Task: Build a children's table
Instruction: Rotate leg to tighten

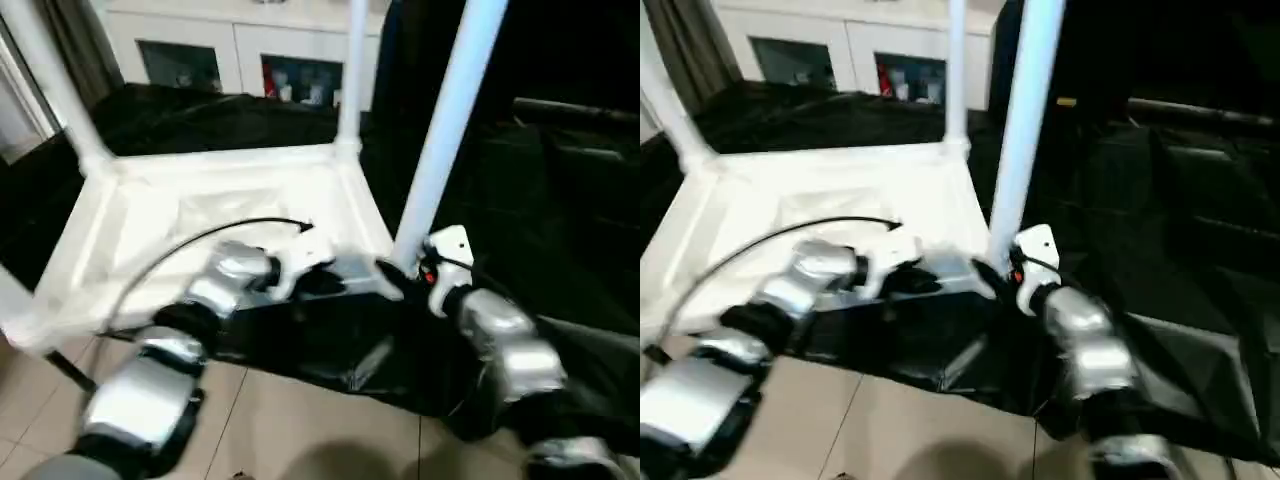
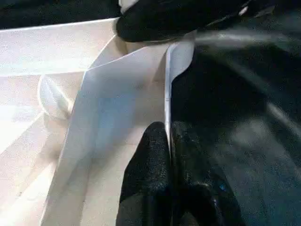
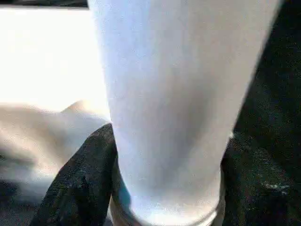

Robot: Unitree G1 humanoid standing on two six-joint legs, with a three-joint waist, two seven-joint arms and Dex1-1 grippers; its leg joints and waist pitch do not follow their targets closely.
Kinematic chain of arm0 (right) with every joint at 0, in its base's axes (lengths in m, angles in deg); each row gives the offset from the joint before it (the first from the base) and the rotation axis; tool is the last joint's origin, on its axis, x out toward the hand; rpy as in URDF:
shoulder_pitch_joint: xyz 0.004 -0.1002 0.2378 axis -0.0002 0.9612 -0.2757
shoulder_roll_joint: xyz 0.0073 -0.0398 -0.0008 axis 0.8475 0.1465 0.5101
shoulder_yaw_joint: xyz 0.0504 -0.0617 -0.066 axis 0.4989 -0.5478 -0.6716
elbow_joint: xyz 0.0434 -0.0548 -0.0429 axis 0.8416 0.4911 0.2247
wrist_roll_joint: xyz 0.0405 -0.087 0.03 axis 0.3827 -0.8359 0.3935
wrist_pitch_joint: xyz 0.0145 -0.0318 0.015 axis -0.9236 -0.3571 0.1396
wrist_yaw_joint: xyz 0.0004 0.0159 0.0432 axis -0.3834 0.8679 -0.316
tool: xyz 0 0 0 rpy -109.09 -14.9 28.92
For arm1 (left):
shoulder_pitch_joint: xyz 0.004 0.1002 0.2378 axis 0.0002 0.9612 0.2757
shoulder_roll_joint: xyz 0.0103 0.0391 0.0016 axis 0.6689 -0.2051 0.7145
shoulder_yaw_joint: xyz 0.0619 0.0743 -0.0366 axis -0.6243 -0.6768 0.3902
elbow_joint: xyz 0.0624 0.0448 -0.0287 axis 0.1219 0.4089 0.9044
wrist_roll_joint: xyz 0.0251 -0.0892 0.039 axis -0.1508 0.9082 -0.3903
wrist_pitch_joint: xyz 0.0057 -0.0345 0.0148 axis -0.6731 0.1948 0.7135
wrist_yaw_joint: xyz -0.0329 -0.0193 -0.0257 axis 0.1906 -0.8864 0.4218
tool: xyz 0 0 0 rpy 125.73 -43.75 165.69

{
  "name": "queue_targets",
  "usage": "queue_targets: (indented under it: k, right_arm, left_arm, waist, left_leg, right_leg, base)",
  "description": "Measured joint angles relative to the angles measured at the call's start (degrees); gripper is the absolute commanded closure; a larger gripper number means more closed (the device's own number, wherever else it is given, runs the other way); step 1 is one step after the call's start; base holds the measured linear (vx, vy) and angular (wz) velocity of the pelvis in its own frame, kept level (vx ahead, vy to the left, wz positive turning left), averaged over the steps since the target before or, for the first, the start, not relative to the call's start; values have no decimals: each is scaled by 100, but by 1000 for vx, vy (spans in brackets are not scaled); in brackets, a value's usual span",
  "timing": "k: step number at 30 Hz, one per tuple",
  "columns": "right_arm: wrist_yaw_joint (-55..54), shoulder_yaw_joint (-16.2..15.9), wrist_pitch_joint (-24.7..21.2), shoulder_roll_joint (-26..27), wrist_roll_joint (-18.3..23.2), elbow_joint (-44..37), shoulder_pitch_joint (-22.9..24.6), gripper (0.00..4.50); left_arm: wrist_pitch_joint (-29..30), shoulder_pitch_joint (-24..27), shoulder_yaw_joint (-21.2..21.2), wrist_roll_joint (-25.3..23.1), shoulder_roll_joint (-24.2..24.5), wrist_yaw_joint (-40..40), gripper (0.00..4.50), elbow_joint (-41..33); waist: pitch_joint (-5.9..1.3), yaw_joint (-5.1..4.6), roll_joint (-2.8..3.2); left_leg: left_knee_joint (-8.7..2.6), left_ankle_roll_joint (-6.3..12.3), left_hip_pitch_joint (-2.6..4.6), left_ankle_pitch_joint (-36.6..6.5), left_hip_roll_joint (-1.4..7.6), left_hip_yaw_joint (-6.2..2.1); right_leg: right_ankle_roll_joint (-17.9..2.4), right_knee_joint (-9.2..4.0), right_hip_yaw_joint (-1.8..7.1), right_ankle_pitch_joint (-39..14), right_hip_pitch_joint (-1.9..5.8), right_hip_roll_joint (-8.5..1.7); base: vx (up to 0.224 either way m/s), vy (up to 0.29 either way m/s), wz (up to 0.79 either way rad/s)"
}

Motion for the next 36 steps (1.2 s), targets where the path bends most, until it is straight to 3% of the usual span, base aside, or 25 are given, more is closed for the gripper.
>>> queue_targets:
  k: [6, 7, 11, 13, 18, 23, 29, 33, 36]
  right_arm:
    - [-413, 54, 155, 114, -158, 222, -123, 180]
    - [-330, 107, 197, 115, -128, 223, -111, 125]
    - [145, 136, 308, 2, 35, 210, -72, 101]
    - [551, 103, 264, -158, 106, 147, -47, 68]
    - [2167, -388, -6, -1094, 201, -442, 122, 68]
    - [3440, -771, -61, -1598, 300, -860, 187, 68]
    - [4027, -1039, -145, -1710, 355, -899, 214, 68]
    - [4127, -1077, -171, -1747, 354, -905, 214, 68]
    - [4153, -1088, -185, -1747, 353, -905, 214, 97]
  left_arm:
    - [19, -21, -5, -36, -161, -236, 450, 114]
    - [-24, -29, 2, -36, -158, -223, 450, 136]
    - [-139, -32, 21, -27, -89, -118, 450, 137]
    - [-187, -34, 40, 6, -21, 1, 450, 133]
    - [-392, -26, 39, 51, 375, 652, 450, 83]
    - [-495, 107, 43, 218, 811, 1710, 450, -85]
    - [-447, 261, 42, 376, 956, 2478, 450, -325]
    - [-447, 285, 42, 401, 990, 2555, 450, -379]
    - [-447, 293, 42, 402, 1006, 2571, 450, -387]
  waist:
    - [-37, -32, 58]
    - [-36, -30, 60]
    - [-34, -48, 63]
    - [-32, -67, 66]
    - [-27, -78, 68]
    - [-26, -69, 69]
    - [-25, 66, 68]
    - [-24, 78, 66]
    - [-23, 79, 65]
  left_leg:
    - [-14, 1, 5, 0, -2, -1]
    - [-14, 1, 0, 0, -2, -2]
    - [-13, 1, -23, 0, -2, -3]
    - [-12, 2, -35, 0, 0, -3]
    - [-10, 8, -81, 4, 9, -8]
    - [-11, 8, -81, 4, 11, -7]
    - [11, 24, -81, -6, 12, 0]
    - [11, 24, -80, -6, 12, 0]
    - [10, 23, -81, -6, 12, 0]
  right_leg:
    - [6, -14, -2, -2, 15, 0]
    - [5, -14, -4, -2, 12, 0]
    - [-8, -16, -4, 6, -5, 0]
    - [-8, -18, -7, 6, -15, 1]
    - [-8, -19, -18, 6, -40, 9]
    - [-8, -20, -18, 6, -40, 10]
    - [-9, -20, -15, 6, -44, 3]
    - [-9, -18, -16, 6, -45, 3]
    - [-9, -19, -15, 6, -45, 3]
  base:
    - [0, 0, 0]
    - [0, 0, 0]
    - [0, 0, 0]
    - [0, 0, 0]
    - [0, 0, 0]
    - [0, 0, 0]
    - [0, 0, 0]
    - [0, 0, 0]
    - [0, 0, 0]
